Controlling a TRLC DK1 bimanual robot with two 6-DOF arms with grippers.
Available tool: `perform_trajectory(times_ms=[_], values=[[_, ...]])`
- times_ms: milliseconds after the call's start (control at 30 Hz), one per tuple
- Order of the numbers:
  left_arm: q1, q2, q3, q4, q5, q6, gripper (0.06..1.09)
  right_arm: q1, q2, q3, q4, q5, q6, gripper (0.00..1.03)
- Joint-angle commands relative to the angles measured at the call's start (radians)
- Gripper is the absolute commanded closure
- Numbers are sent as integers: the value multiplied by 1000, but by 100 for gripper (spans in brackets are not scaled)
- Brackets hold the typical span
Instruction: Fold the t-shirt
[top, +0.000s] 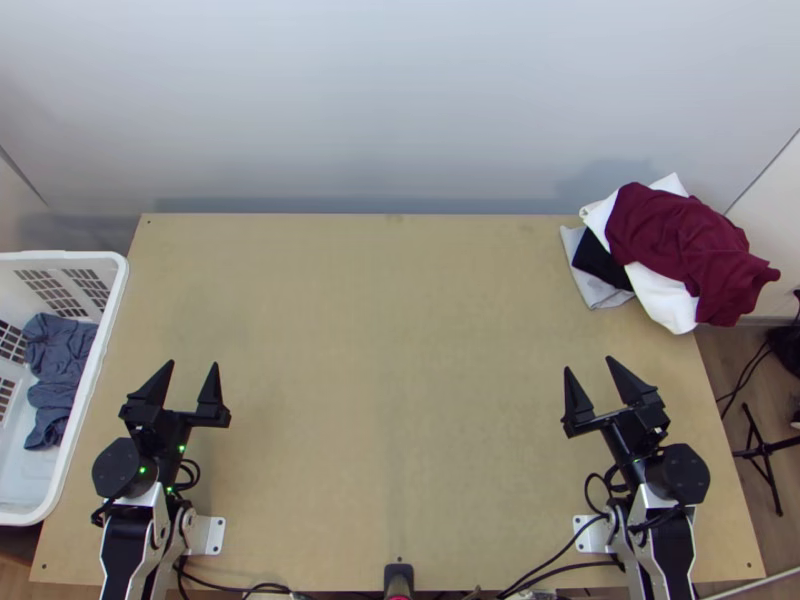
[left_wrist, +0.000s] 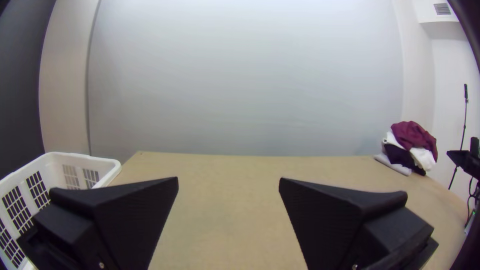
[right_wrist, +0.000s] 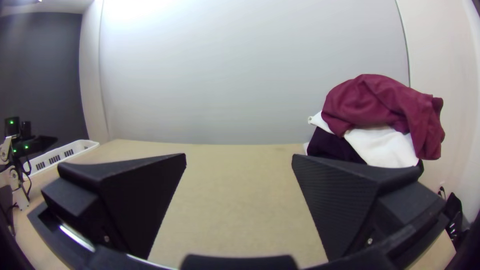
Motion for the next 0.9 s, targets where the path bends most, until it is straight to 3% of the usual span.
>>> perform_trajectory(times_ms=[0, 667, 767, 867], values=[[0, 0, -1, -2, 0, 0, 11, 0, 0, 0, 0, 0, 0, 4], [0, 0, -1, 1, 0, 0, 11, 0, 0, 0, 0, 0, 0, 4], [-14, 0, 1, -2, 0, -55, 11, 23, 0, 0, 0, 0, 68, 4], [-26, 0, 1, 3, 0, -63, 11, 40, 0, 5, -9, 3, 58, 4]])
